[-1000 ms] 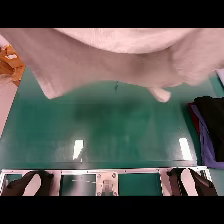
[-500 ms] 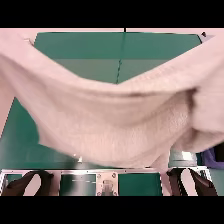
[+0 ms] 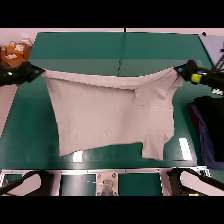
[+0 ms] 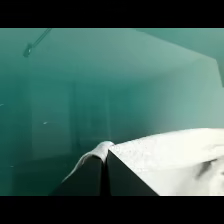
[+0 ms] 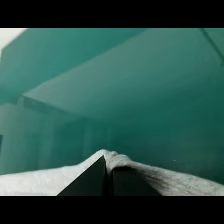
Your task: Fold the shirts.
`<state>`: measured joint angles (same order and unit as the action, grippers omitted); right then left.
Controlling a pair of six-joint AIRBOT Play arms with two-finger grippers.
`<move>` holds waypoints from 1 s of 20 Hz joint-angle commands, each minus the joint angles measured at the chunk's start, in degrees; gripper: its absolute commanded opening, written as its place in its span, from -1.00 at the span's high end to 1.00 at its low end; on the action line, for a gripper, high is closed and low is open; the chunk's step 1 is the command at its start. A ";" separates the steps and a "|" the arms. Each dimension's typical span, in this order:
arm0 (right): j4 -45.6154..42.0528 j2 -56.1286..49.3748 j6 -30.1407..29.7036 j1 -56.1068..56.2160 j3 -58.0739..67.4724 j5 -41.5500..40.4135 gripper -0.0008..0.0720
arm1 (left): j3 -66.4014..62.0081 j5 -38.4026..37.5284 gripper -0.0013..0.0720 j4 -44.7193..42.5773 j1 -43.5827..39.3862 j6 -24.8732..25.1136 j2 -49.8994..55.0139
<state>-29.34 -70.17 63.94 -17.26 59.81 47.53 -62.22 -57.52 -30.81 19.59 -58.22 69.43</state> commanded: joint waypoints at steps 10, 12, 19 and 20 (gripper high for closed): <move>-13.75 -28.11 -2.47 2.36 18.56 1.62 0.95 | -7.19 14.25 0.91 -1.81 -6.62 4.37 24.46; -20.31 -28.11 -0.57 1.99 18.34 4.79 0.95 | -7.19 14.12 0.92 -7.43 -6.62 1.66 24.87; -25.14 -28.22 1.01 3.08 15.39 4.46 0.95 | -7.08 14.47 0.92 -14.69 -7.17 -3.19 27.61; -25.11 -28.22 1.01 3.56 15.39 3.91 0.95 | -7.08 14.62 0.91 -14.16 -7.17 -2.80 27.61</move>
<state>-52.75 -98.30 64.45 -14.55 75.68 51.99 -69.25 -43.75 -43.55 12.58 -60.34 96.40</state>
